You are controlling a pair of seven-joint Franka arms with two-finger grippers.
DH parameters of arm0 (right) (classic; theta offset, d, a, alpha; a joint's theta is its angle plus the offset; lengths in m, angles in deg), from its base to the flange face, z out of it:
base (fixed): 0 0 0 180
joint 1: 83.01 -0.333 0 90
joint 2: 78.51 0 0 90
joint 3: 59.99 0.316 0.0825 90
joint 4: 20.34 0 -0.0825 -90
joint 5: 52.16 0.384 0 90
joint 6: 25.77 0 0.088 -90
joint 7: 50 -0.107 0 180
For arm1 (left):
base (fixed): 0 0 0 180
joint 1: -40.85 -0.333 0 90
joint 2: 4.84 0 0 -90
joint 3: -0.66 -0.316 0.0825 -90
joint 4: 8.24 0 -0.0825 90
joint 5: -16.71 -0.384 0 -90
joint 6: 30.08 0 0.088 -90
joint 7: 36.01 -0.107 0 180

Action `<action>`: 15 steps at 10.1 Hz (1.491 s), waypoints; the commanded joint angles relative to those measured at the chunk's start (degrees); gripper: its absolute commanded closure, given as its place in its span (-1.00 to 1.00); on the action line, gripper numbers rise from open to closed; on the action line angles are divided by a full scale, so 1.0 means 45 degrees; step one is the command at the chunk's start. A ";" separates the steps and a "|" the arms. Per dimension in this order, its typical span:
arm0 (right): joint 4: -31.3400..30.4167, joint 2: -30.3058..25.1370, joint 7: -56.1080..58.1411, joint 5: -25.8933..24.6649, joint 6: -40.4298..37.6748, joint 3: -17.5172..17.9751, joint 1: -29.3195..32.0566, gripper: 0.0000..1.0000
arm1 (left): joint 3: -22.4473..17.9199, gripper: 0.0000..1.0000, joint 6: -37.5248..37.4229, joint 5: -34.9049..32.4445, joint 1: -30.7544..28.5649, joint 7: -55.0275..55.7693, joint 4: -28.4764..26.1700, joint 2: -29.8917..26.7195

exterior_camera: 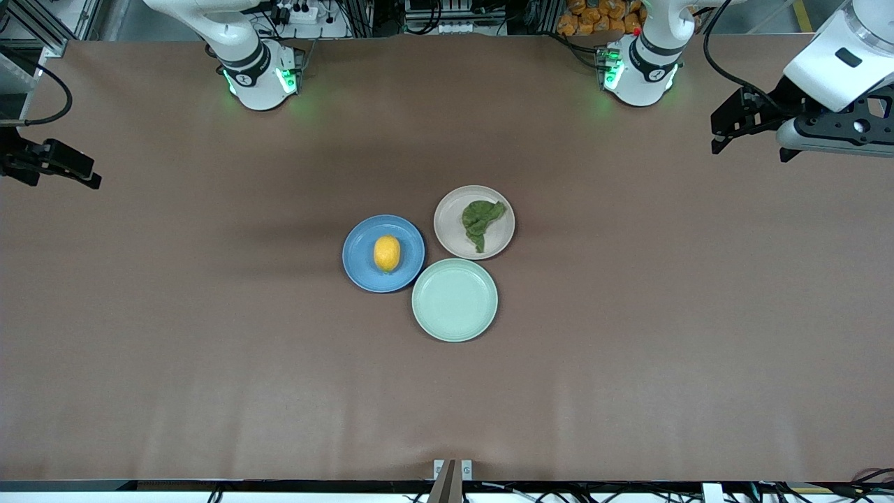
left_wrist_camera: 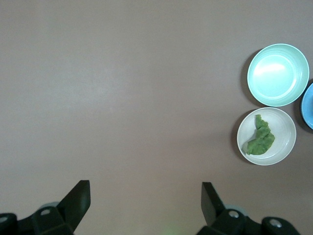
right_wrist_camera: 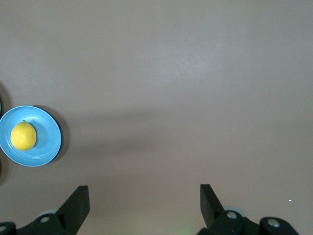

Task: Pick lemon and lettuce from blue and beige plates

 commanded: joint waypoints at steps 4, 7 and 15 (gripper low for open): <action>0.0263 0.0142 -0.0165 -0.0161 -0.0218 0.0044 0.0092 -1.00 | 0.0185 -1.00 -0.0272 -0.0080 0.0051 0.0232 0.0157 0.0180; 0.0263 0.0142 -0.0145 -0.0161 -0.0218 0.0044 0.0092 -1.00 | 0.0536 -1.00 -0.0195 -0.0119 0.0440 0.0426 0.0137 0.1388; 0.0224 0.0492 -0.0340 0.0034 -0.0687 0.0064 -0.0707 -1.00 | 0.0675 -1.00 0.1994 -0.0178 0.2862 0.3924 0.0215 0.4202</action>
